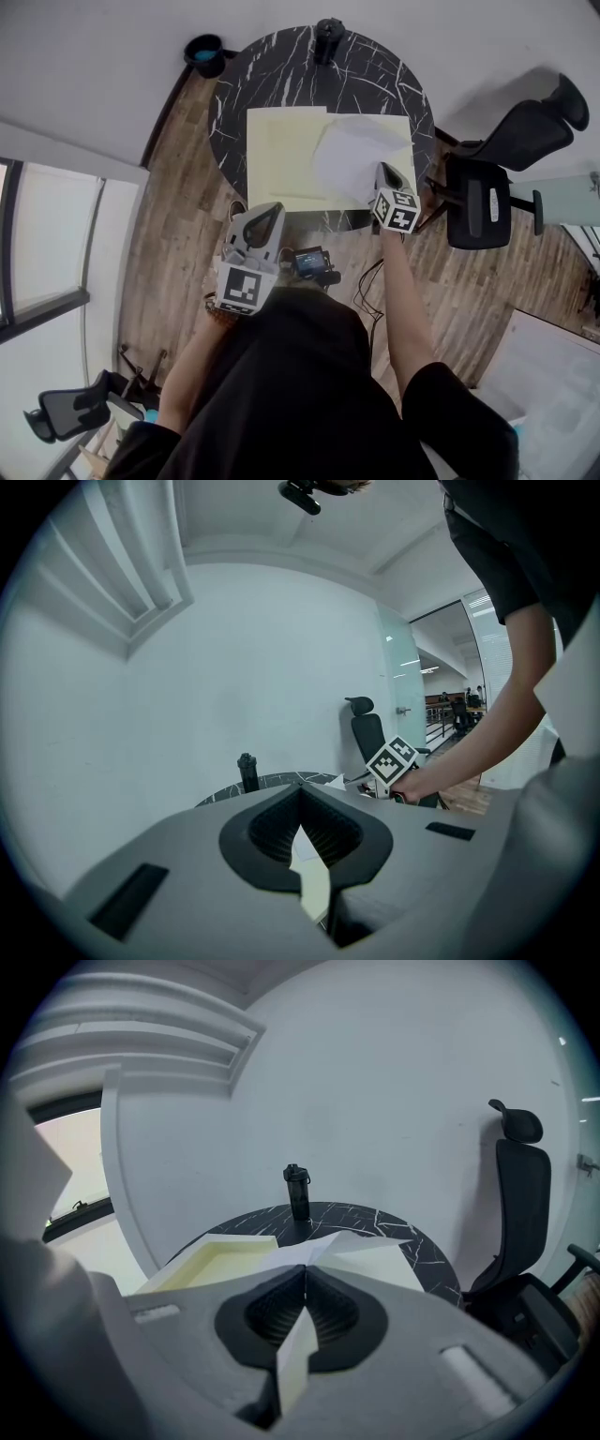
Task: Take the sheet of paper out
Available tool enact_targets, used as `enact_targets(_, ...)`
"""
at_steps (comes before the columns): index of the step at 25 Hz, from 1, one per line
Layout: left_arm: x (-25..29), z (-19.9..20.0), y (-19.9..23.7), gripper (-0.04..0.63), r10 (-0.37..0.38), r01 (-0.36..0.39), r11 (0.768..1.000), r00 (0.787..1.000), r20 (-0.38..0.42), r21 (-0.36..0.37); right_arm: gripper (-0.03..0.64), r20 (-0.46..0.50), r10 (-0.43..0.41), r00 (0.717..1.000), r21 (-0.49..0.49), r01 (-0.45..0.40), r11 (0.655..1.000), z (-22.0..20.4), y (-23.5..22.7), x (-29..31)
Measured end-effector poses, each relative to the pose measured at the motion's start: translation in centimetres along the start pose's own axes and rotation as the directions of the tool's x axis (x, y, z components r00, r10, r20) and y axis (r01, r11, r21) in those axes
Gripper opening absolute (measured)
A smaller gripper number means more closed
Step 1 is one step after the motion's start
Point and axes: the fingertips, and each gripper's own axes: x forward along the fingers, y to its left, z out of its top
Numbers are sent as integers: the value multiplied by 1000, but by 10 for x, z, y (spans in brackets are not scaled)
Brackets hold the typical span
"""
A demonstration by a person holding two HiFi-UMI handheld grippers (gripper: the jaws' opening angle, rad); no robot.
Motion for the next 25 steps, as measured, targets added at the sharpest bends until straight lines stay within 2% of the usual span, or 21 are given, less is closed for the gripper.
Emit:
enact_targets(12, -1, -1, -8, -6, 6, -6, 1000, 1000, 4, -11, -2, 50, 6, 999, 18, -7, 1000, 8, 7, -17)
enact_targets(16, 2, 8, -16, -6, -14, 14, 1000, 1000, 21, -19, -2, 62, -14, 998, 13, 13, 1000, 17, 0, -33)
enact_targets(25, -1, 20, -7, -6, 21, -21, 1000, 998, 54, -13, -2, 126, 14, 992, -3, -14, 1000, 32, 16, -55)
